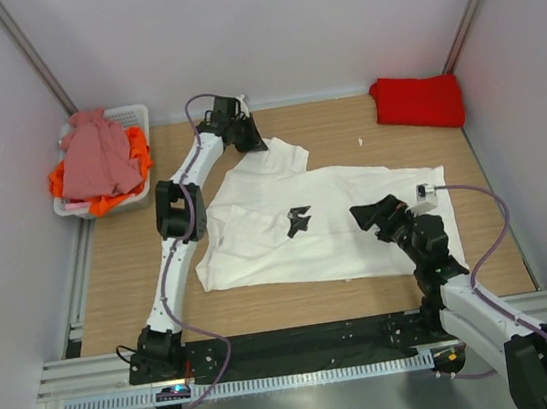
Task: Fold and stack the t-shirts
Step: Fold the tshirt
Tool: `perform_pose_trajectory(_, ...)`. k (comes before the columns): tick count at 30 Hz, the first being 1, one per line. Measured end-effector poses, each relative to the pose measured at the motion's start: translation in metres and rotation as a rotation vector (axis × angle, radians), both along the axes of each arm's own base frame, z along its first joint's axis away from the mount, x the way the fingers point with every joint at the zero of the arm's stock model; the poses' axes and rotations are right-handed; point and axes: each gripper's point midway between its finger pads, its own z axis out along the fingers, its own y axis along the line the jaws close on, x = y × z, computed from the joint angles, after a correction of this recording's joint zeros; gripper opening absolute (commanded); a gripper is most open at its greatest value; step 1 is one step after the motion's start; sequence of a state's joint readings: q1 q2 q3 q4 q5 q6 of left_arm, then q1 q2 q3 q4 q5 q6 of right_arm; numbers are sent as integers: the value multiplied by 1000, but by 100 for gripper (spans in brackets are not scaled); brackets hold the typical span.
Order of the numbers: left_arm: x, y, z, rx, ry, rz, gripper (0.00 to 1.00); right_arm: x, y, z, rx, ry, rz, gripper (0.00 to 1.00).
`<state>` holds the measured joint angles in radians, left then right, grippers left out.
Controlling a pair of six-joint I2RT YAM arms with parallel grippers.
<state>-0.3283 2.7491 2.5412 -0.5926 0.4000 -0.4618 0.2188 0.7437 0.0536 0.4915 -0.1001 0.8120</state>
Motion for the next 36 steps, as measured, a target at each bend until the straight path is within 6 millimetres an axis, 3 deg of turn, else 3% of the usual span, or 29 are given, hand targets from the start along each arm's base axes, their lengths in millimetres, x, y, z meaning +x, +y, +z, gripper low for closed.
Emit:
perform_pose_trajectory(4, -5, 12, 0, 47, 4, 36, 0, 2, -1, -2, -19, 33, -5, 100)
perform_pose_trajectory(7, -20, 31, 1, 107, 30, 81, 0, 12, -13, 11, -68, 51, -75, 100)
perform_pose_trajectory(10, -29, 54, 7, 141, 42, 138, 0, 30, -39, 37, -164, 75, -209, 100)
perform_pose_trajectory(14, -20, 85, 21, 128, 29, 218, 0, 71, -81, 95, -317, 108, -413, 100)
perform_pose_trajectory(17, -10, 107, 26, 129, 14, 271, 0, 101, -113, 111, -377, 156, -501, 98)
perform_pose_trajectory(20, -5, 126, 22, 140, 22, 326, 0, 126, -156, 90, -406, 280, -568, 95)
perform_pose_trajectory(23, -5, 141, 16, 138, 46, 361, 0, 145, -179, 42, -432, 439, -563, 92)
perform_pose_trajectory(28, -4, 143, 20, 98, 56, 357, 0, 178, -170, -16, -461, 612, -446, 89)
perform_pose_trajectory(33, 1, 135, 31, 62, 36, 331, 0, 224, -173, -34, -481, 636, -433, 87)
perform_pose_trajectory(36, 3, 132, 36, 49, 27, 321, 0, 232, -176, -49, -497, 661, -430, 84)
